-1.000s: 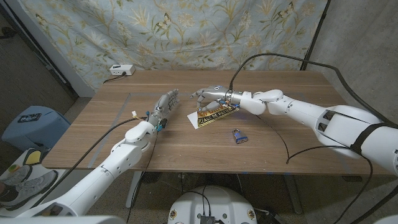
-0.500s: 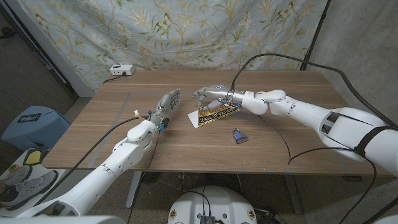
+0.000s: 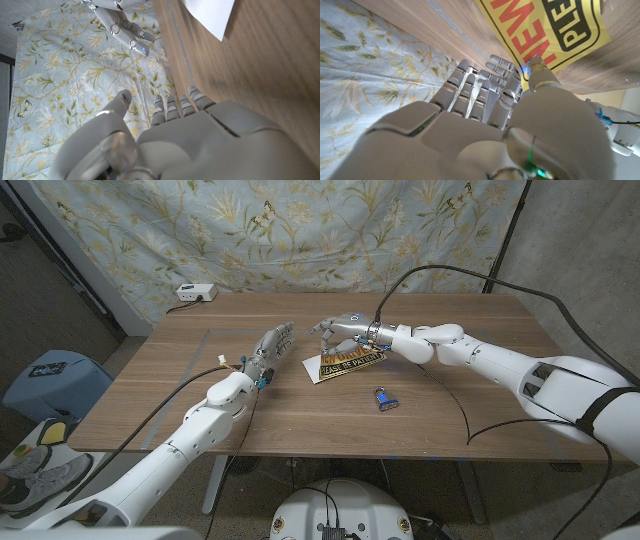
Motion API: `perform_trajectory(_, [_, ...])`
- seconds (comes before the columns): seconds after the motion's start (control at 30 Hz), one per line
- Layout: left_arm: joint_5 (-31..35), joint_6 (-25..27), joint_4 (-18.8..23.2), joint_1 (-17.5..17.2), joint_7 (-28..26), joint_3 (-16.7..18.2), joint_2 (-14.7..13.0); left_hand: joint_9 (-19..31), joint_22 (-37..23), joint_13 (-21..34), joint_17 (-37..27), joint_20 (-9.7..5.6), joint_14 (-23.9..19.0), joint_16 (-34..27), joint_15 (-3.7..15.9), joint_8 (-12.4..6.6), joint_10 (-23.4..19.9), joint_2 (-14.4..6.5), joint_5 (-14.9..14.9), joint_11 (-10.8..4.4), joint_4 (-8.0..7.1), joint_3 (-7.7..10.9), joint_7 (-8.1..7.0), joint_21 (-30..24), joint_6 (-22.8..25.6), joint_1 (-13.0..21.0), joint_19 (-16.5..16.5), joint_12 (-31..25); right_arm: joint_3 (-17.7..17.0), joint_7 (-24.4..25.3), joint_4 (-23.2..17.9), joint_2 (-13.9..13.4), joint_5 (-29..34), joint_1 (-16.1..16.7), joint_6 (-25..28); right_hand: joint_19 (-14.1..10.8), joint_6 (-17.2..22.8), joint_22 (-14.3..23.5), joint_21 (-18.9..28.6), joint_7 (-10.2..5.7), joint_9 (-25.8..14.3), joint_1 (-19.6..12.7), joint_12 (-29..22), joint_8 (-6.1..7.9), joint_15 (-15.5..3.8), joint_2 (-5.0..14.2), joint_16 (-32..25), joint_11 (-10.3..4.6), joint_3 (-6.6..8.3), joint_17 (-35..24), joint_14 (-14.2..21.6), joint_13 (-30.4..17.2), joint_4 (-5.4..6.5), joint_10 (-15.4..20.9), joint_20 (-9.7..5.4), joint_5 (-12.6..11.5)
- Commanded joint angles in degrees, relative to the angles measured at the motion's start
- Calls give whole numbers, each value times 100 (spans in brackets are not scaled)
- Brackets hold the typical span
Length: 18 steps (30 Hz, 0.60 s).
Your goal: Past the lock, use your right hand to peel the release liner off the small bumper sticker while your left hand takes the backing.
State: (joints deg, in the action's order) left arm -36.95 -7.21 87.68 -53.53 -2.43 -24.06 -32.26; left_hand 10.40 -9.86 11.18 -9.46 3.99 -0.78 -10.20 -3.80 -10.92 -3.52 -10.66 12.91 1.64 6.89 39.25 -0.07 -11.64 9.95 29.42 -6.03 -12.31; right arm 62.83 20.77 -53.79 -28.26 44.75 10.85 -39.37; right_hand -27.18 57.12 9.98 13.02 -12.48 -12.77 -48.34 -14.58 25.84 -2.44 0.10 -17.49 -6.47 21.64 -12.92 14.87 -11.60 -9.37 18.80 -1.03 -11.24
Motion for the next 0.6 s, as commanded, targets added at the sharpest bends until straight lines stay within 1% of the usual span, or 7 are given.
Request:
perform_trajectory(0.03, [370, 200, 290, 58, -137, -92, -265, 21, -23, 6, -22, -10, -172, -47, 30, -94, -212, 7, 201, -50, 308, 221, -59, -25, 253, 461, -135, -61, -155, -36, -244, -113, 19, 106, 15, -50, 31, 33, 5, -21, -11, -59, 39, 32, -444, -22, -54, -8, -28, -25, 41, -13, 6, 38, -22, -37])
perform_trajectory(0.13, [454, 251, 355, 79, -146, -116, -322, 22, -23, 6, -21, -44, -281, -58, 87, -135, -324, 43, 301, -113, 374, 285, -117, -42, 444, 684, -225, -91, -197, -45, -296, -137, 16, 126, 10, -49, 37, 33, 3, -21, -12, -60, 42, 34, -445, -23, -53, -7, -32, -27, 39, -13, 8, 40, -22, -37])
perform_trajectory(0.2, [480, 274, 392, 82, -147, -126, -341, 23, -25, 8, -22, -69, -396, -74, 130, -151, -404, 71, 383, -159, 393, 322, -105, -54, 566, 860, -293, -109, -228, -48, -344, -160, 21, 144, 16, -51, 42, 33, 2, -21, -14, -61, 44, 38, -446, -22, -54, -2, -35, -28, 41, -13, 10, 42, -23, -38])
perform_trajectory(0.3, [452, 324, 431, 78, -138, -122, -347, 24, -28, 9, -23, -81, -448, -77, 137, -146, -451, 100, 417, -179, 394, 319, -88, -60, 604, 934, -326, -119, -272, -56, -413, -196, 34, 171, 31, -51, 45, 33, 1, -21, -15, -62, 45, 40, -445, -22, -54, -7, -37, -29, 40, -13, 12, 46, -24, -38])
perform_trajectory(0.4, [410, 366, 463, 71, -123, -116, -348, 24, -29, 10, -23, -79, -459, -71, 137, -133, -455, 140, 428, -179, 389, 294, -39, -56, 602, 958, -328, -115, -318, -58, -470, -233, 40, 200, 41, -54, 49, 33, 1, -21, -16, -64, 47, 43, -446, -22, -55, -7, -41, -30, 41, -13, 13, 47, -23, -38])
perform_trajectory(0.5, [383, 430, 515, 58, -145, -110, -355, 25, -32, 12, -24, -74, -467, -61, 133, -113, -462, 198, 434, -129, 370, 239, -11, -52, 597, 968, -331, -110, -362, -65, -529, -269, 46, 233, 63, -54, 49, 33, -1, -21, -16, -66, 50, 43, -442, -21, -55, -5, -44, -32, 39, -13, 15, 48, -24, -38])
perform_trajectory(0.6, [334, 540, 601, 43, -177, -102, -369, 28, -37, 17, -29, -49, -505, -66, 47, -86, -506, 255, 431, -63, 338, 159, 46, -44, 576, 959, -322, -120, -406, -82, -582, -301, 40, 268, 82, -55, 56, 33, -2, -21, -18, -68, 54, 47, -444, -21, -54, -10, -47, -33, 37, -14, 16, 47, -24, -39])
